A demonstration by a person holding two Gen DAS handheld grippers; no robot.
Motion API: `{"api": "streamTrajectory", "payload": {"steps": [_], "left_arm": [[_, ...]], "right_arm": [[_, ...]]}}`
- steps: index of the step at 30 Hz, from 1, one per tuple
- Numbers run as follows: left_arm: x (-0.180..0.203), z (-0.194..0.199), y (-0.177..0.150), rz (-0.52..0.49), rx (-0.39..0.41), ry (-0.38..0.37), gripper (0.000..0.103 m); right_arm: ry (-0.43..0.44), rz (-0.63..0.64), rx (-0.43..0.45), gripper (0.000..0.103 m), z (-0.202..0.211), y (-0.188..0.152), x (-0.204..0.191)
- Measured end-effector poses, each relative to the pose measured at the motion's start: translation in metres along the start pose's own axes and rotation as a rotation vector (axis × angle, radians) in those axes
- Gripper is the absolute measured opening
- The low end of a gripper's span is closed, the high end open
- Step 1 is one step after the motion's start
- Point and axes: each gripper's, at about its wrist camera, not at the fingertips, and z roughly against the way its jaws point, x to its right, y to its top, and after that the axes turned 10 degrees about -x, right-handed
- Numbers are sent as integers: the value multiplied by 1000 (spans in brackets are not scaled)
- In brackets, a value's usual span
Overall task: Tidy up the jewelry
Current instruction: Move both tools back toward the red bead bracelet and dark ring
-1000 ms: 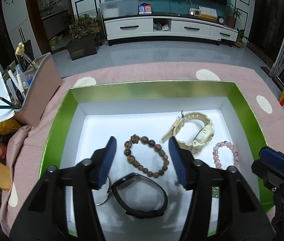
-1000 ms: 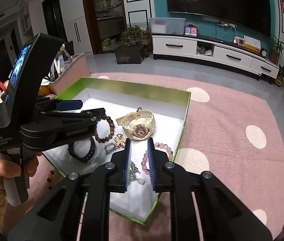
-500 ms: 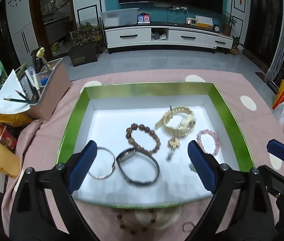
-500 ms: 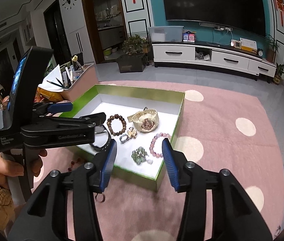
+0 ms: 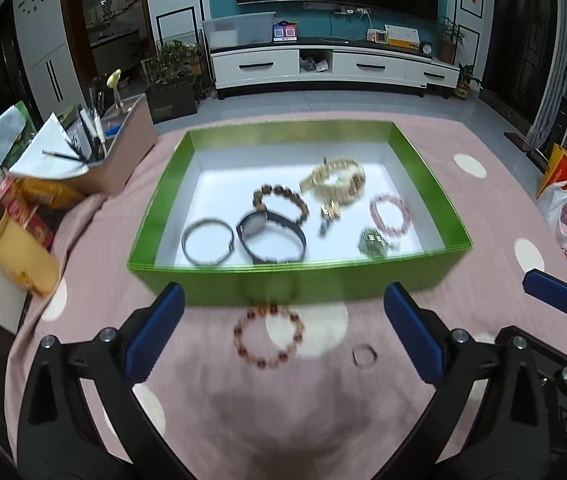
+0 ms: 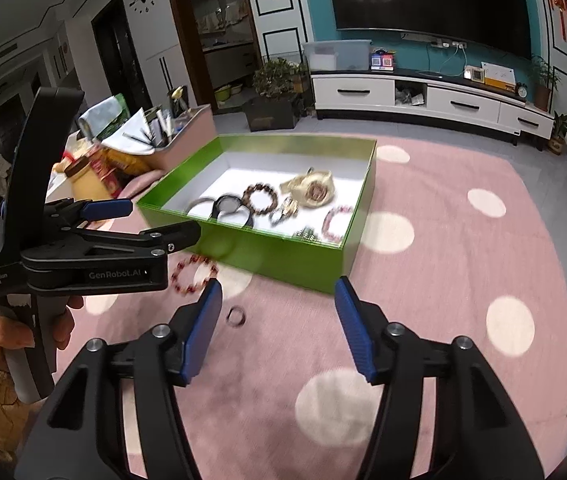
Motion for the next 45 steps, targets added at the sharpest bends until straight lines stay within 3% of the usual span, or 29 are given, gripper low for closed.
{"api": "streamTrajectory", "payload": {"steps": [17,23,24,29,37,42,45], "left_arm": [[-4,19,-57,25,-43,-46,101],[-28,10,-80,100,-86,-101,101],[-35,9,-85,113,-89,-117,101],[-58,7,-100,161,-65,-119,101],[-61,-11,-94,126,-134,-123,101],[-64,-17,-81,136,-118,-97,101],[-62,-25,-74,124,-112,-83,101]], "right_arm": [[41,-15,-64,62,0,-40,-16],[52,2,-112,63,-11,-53,-24],[53,9,-123,68,-14,-56,-25],[41,40,-167,71,-28,-60,-31],[4,79,-201,71,-59,-46,-35],[5,107,-183,71,-75,-30,-38],[-2,143,-190,60,-88,-20,-43]]}}
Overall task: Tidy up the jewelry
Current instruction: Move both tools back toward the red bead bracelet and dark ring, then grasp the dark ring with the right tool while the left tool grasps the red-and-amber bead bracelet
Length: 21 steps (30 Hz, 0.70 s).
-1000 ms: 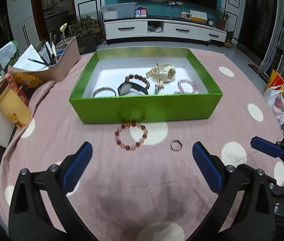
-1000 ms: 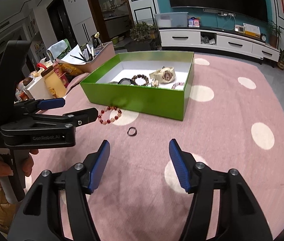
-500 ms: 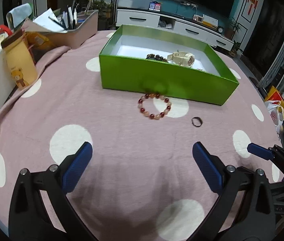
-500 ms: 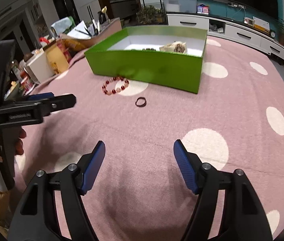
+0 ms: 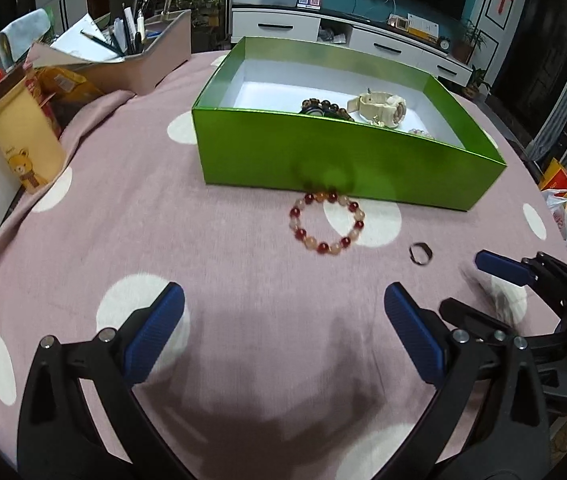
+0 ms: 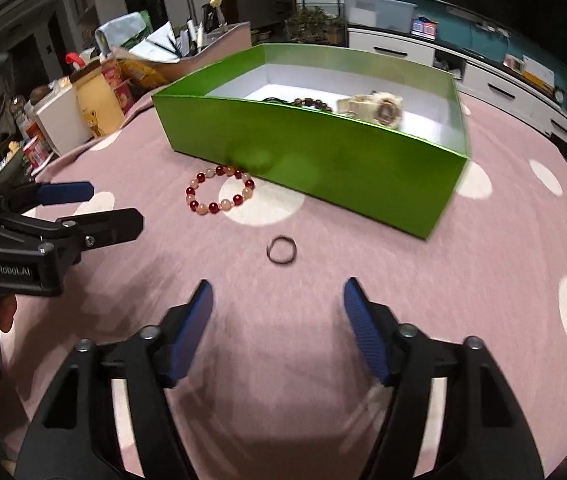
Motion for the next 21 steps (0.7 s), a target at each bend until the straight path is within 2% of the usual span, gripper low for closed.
{"api": "streamTrajectory", "payload": {"steps": [11,12,13,18,21], "left_arm": [[5,-17,18,-33,10,11,101],[6,-19,20,-35,10,13,101],[6,-20,22,-35,10,17,101],[13,-30,27,-44,-2,23,101],[19,-36,31,-47,-10,27,95]], "right_arm": [[-48,76,-24,32,-29,27,-4],[-44,80,-23,23,-29,28,-5],[-55,93,-19,19,-29,29,-7],[-60,80,-1,19,-24,23,-2],[-20,7,44,19,-7,14,14]]}}
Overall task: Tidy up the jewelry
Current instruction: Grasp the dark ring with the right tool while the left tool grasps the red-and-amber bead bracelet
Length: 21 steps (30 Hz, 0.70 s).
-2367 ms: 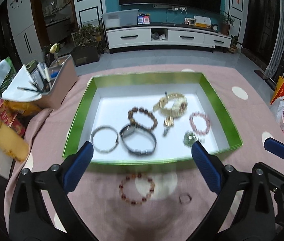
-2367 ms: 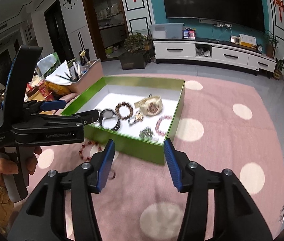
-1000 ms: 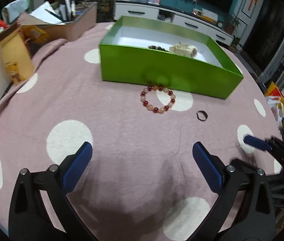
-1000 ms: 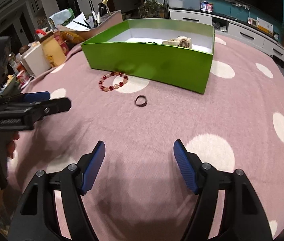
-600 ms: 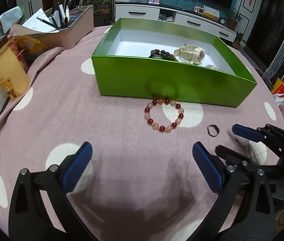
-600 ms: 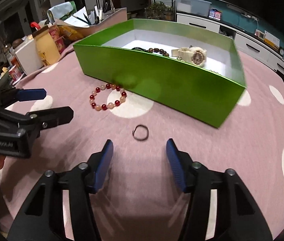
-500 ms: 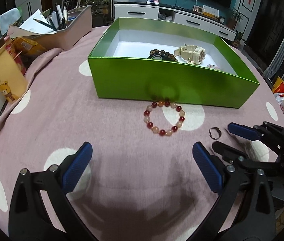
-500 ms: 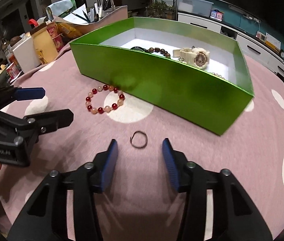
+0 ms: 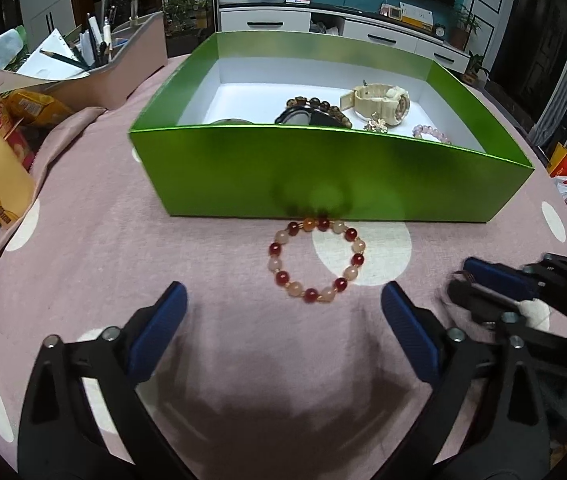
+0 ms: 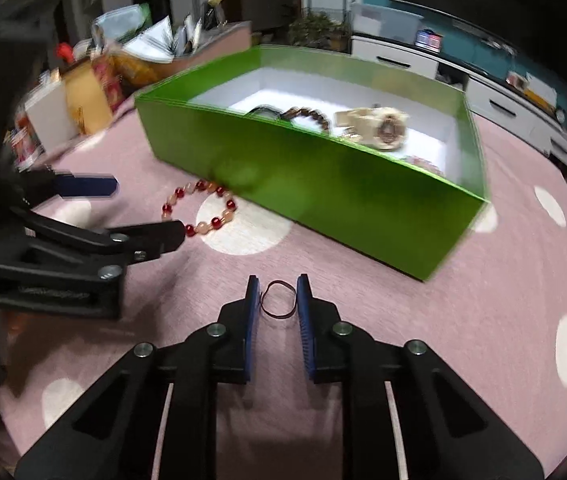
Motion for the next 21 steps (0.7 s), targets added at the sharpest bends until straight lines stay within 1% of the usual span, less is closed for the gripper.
{"api": "streamTrajectory", "payload": {"steps": [4,5,7,9,12,15,16,17,18,20,21], "left_arm": [[-3,-9,7,37,-13,10,79],[-4,-12,9,48,-17,15,77],[-6,-15,12,65,-16,19,76],[-7,-17,13,78,-18,32,67],[-3,-19,13,61,-5,59,66],[-2,-19,12,50,0,65,64],[-2,-18,12,46,2,66,57],[-1,-17,12,40,6,66,45],[-1,-16,12,37,7,65,39],[3,-15,11,20,3,54,19],[4,-15,11,15,2,49,16]], "right_arm": [[32,-63,49,19,20,-11,14],[41,-73,60,19,25,-13,16],[55,-85,76,19,32,-18,19],[59,-86,85,19,35,-20,20],[69,-94,97,19,39,-22,23],[71,-98,100,19,40,-23,23],[70,-99,101,19,41,-23,23],[71,-99,102,19,41,-24,23],[71,-100,103,19,41,-25,23],[69,-104,104,19,42,-25,23],[69,-106,105,19,43,-26,24]]}}
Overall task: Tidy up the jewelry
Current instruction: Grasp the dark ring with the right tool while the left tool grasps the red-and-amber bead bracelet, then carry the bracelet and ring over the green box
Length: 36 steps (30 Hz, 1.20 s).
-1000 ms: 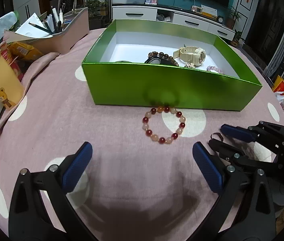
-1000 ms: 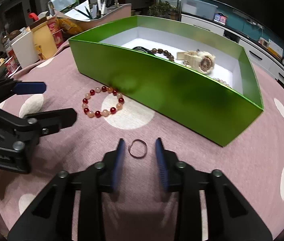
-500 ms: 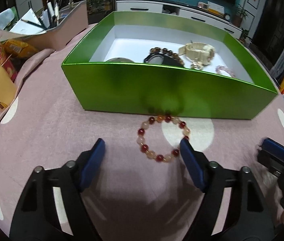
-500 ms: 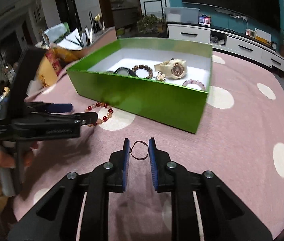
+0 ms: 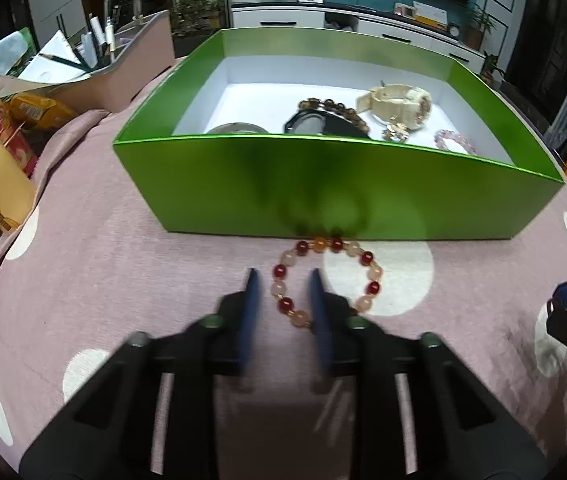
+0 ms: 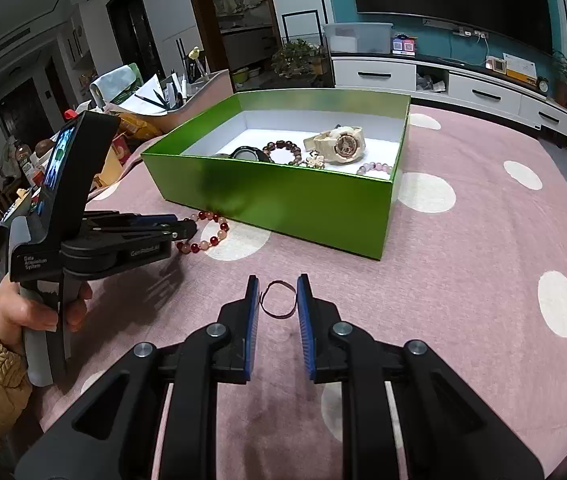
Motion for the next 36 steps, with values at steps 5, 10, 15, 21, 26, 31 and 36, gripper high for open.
{"api": "streamTrajectory", "payload": {"steps": [5,10,15,21,26,31,36], "left_arm": [[4,3,-6,-8,-7,-25,9],[7,12,-14,-3,-3,-61,7],[7,33,-21,-7,38,-94,7],[3,61,-27,-12,84,-120,7],[3,81,-30,-29,113,-122,7],[3,94,-32,-34,132,-122,7],[7,106,-33,-39,149,-119,7]], "right_arm": [[-5,-5,3,19,3,-2,-1],[-10,-11,7,19,6,-2,-2],[-14,-14,15,19,11,-5,-3],[-14,-24,31,19,19,-5,-3],[-12,-19,45,19,27,-7,-5],[-10,-10,59,19,34,-7,-9],[-12,-2,80,19,45,-4,-14]]}}
